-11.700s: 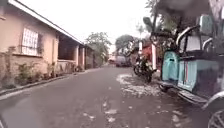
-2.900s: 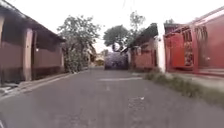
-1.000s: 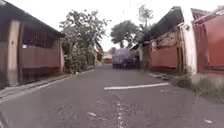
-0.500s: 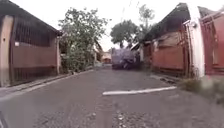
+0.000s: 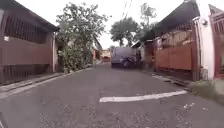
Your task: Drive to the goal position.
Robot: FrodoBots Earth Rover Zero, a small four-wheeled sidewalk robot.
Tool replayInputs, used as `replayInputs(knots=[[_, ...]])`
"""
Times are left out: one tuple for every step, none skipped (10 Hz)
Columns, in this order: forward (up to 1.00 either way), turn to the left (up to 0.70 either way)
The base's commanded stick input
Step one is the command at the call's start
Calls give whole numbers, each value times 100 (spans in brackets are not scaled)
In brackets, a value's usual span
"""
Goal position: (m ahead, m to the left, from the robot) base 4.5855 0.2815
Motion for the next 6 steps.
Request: replayInputs(knots=[[70, 0], [70, 0], [70, 0], [70, 0], [70, 0], [70, 0]])
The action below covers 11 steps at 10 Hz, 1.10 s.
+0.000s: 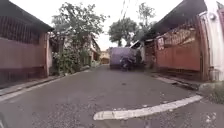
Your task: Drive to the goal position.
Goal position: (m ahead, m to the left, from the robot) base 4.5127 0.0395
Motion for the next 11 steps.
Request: replayInputs(knots=[[70, 0], [70, 0], [70, 11], [70, 22], [70, 27], [70, 33], [70, 31], [70, 25], [70, 19], [70, 13], [70, 7]])
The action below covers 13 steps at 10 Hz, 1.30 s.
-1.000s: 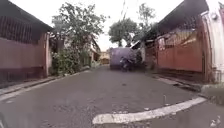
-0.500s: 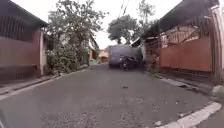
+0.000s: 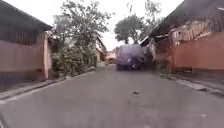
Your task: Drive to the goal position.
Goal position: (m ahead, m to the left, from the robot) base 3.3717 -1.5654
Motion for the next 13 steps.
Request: replayInputs(knots=[[70, 0], [70, 0], [70, 0], [70, 0], [70, 0], [70, 0], [70, 0], [70, 0], [70, 0], [70, 0], [70, 0], [70, 0], [70, 0]])
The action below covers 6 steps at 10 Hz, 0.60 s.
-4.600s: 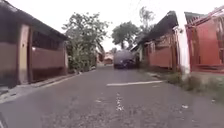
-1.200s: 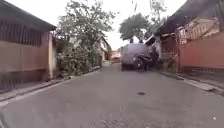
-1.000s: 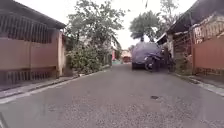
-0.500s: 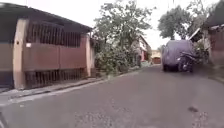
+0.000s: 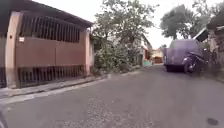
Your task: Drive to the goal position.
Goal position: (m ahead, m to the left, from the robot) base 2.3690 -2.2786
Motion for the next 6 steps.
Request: replayInputs(knots=[[70, 0], [70, -14], [70, -28], [70, -35], [70, -35], [70, -35]])
